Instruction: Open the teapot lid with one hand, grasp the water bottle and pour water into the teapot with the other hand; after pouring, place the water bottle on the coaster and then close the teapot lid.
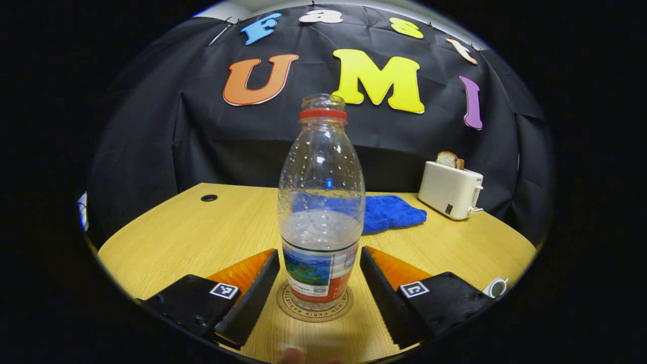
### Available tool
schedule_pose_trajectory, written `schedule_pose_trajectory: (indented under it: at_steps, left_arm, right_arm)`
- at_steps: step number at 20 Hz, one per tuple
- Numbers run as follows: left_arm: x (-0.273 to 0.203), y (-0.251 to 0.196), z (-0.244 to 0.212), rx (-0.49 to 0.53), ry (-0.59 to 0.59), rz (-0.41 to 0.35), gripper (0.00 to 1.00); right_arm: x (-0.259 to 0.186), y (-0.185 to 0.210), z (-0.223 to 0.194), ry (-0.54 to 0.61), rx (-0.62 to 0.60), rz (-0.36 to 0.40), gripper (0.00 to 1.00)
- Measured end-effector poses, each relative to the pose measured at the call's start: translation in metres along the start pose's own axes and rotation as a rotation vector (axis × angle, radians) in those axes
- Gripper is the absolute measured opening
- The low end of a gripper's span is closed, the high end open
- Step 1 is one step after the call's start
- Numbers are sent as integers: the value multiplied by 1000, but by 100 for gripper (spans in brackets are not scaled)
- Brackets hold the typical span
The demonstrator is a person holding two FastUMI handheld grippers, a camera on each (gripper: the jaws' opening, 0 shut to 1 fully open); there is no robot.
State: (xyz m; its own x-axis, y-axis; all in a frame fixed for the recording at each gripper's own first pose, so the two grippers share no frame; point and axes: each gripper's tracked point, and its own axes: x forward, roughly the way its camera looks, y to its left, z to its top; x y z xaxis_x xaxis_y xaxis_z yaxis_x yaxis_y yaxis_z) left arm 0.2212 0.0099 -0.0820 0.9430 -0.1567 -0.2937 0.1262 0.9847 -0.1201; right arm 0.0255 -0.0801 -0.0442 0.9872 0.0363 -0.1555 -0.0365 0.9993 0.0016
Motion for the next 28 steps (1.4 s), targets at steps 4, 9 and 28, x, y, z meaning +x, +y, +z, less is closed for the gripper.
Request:
schedule_pose_trajectory:
  at_steps: [4,9,28]
  left_arm:
    - [-17,11,-6,-26,24,39,100]
    - [-72,31,-2,-30,-19,115,100]
    - [-187,2,52,170,-302,182,99]
  right_arm:
    - [3,9,4,-7,7,22,0]
    - [14,40,19,-34,-35,88,0]
    - [91,129,4,-52,-67,306,0]
